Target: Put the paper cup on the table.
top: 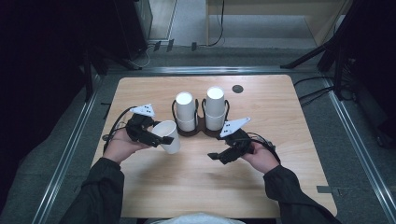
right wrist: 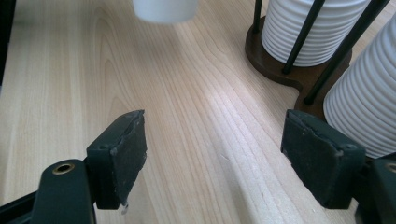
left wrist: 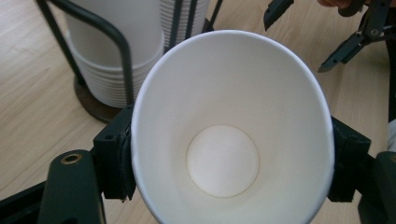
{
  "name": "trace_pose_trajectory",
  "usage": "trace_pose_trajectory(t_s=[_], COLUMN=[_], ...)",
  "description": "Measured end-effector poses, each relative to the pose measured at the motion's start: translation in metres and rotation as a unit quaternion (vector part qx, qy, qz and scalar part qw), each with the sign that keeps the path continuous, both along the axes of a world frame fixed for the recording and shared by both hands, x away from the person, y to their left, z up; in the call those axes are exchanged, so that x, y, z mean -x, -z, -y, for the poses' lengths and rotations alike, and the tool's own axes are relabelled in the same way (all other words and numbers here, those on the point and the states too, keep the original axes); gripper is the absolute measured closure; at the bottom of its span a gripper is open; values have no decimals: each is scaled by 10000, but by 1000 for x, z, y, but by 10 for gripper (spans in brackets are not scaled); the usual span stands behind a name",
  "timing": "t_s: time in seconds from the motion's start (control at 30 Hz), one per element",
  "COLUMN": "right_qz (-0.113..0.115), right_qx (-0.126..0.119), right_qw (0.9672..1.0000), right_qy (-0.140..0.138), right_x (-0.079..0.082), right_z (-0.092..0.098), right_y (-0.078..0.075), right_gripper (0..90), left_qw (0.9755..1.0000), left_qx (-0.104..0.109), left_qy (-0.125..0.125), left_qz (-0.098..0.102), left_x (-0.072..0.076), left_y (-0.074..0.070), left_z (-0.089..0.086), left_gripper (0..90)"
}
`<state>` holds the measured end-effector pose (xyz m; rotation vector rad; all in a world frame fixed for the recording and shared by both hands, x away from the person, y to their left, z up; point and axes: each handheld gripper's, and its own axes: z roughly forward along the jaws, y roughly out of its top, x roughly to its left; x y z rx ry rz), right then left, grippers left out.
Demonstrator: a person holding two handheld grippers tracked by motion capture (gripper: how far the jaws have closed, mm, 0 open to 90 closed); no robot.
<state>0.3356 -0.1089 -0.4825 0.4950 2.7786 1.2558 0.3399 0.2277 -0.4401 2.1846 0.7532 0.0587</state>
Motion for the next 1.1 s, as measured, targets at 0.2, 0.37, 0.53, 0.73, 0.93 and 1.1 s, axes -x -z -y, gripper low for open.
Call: trace_pose_trajectory(t_s=[0.2, 0.37, 0.53, 0.73, 0.93, 1.1], right_qz=[-55, -27, -2, -2, 0, 25], right_qx=[-8, 27, 75, 114, 145, 170], right_qw=[10000, 9999, 9999, 9998, 9998, 9997], right_qy=[-8, -96, -153, -147, -160, -145], right_x=[-3, -4, -4, -3, -2, 0], right_z=[-3, -7, -9, -9, -8, -5], right_y=[2, 3, 4, 5, 6, 6], right_gripper=[228, 228, 228, 228, 228, 228], left_qw=[9996, 9984, 9968, 9947, 9924, 9913], left_qx=[-83, -181, -221, -304, -382, -431], left_qy=[-263, -538, -765, -978, -1171, -1243], left_qz=[44, 34, 27, -13, 21, 24], left_x=[0, -2, -7, -14, -20, -26], left_y=[2, 5, 8, 12, 14, 17], left_z=[-17, -31, -43, -53, -62, -69], left_gripper=[236, 236, 233, 233, 229, 229])
